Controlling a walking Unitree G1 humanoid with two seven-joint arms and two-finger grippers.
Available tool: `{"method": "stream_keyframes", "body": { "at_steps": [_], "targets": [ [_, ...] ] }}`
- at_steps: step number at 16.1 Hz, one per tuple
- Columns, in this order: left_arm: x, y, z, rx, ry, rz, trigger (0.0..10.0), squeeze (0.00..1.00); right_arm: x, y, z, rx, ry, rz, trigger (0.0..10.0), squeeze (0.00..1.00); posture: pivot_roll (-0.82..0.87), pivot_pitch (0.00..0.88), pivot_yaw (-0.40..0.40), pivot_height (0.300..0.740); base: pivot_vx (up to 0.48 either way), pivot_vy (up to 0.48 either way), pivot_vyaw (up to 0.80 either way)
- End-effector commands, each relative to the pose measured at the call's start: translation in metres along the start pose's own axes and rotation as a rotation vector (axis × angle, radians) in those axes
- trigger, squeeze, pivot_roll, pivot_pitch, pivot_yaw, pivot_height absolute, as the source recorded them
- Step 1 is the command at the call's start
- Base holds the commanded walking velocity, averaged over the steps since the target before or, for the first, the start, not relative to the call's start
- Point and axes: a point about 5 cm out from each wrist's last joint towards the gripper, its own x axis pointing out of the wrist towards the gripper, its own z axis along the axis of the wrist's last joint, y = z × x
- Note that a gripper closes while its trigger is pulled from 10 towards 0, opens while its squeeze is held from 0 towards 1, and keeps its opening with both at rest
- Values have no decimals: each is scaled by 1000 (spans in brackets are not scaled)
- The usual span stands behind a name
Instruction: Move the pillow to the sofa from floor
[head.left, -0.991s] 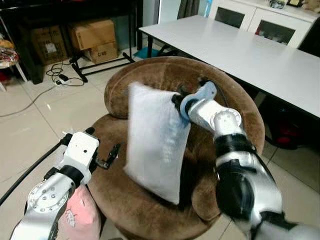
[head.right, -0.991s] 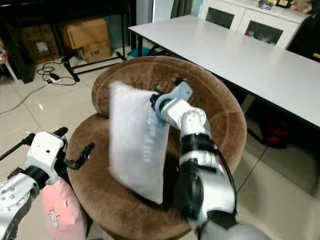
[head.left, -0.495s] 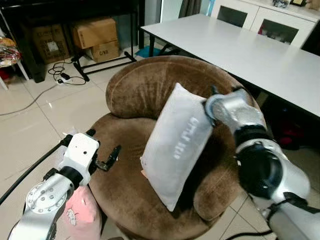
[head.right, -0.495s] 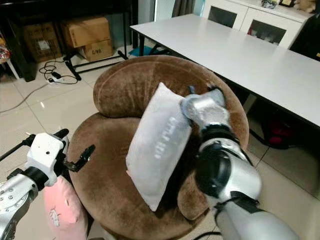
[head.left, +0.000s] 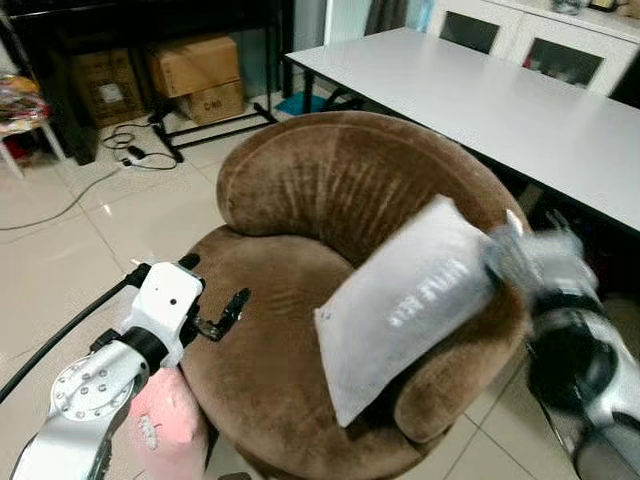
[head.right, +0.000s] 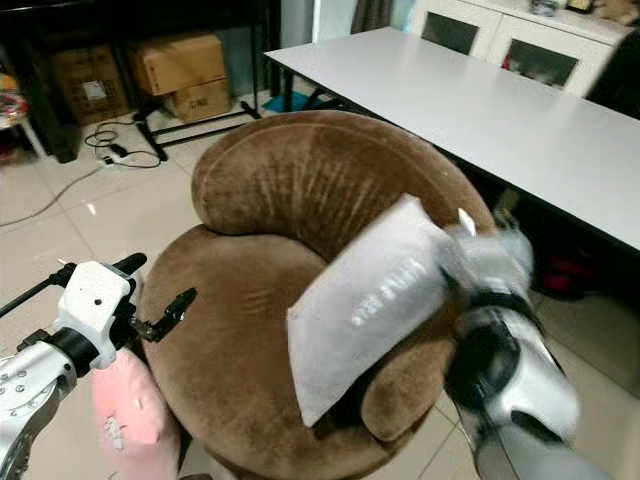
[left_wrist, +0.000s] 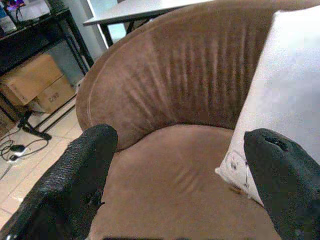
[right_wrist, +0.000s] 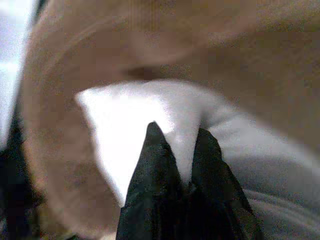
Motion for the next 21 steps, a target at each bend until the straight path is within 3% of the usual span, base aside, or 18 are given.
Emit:
{"method": "stream_keyframes", "body": {
  "at_steps": [1, 3, 5, 9, 10, 12, 13, 14, 17, 18, 21],
  "targets": [
    [2, -4, 4, 1, -18, -36, 10000, 0, -3, 4, 8, -19, -32, 19, 10000, 0, 18, 0, -27, 740, 0, 0, 0],
    [4, -8, 6, -42, -31, -94, 10000, 0, -1, -10, 12, -85, -64, 3, 10000, 0, 2, 0, -12, 740, 0, 0, 0],
    [3, -14, 3, -101, -13, -189, 10000, 0, 2, -25, 2, -117, -45, -33, 10000, 0, -6, 0, -3, 740, 0, 0, 0],
    [-5, -19, 9, -239, -32, -370, 10000, 0, 1, -37, -8, -128, -35, -46, 10000, 0, -4, 0, -4, 740, 0, 0, 0],
    [-10, -18, 8, -243, -12, -422, 10000, 0, 0, -40, -10, -134, -35, -43, 10000, 1000, -4, 0, -4, 740, 0, 0, 0],
    [-16, -19, 8, -250, 4, -466, 10000, 0, -1, -41, -12, -163, -44, -26, 10000, 1000, -4, 0, -4, 740, 0, 0, 0],
    [-20, -18, 7, -246, 16, -483, 10000, 0, -3, -42, -10, -266, -98, -27, 10000, 1000, -4, 0, -4, 740, 0, 0, 0],
    [-21, -18, 7, -242, 20, -483, 10000, 0, -4, -42, -8, -308, -124, -27, 10000, 1000, -4, 0, -4, 740, 0, 0, 0],
    [-18, -11, 7, -221, 18, -443, 10000, 0, -16, -27, 8, -296, -243, 124, 10000, 1000, 1, 0, -11, 740, 0, 0, 0],
    [-16, -9, 5, -177, 18, -384, 10000, 0, -31, -11, 30, -449, -413, 221, 10000, 1000, 1, 0, -11, 740, 0, 0, 0],
    [-17, -13, 5, -172, 22, -382, 10000, 0, -40, -4, 37, -471, -443, 267, 10000, 1000, -6, 0, -7, 740, 0, 0, 0]
  ]
}}
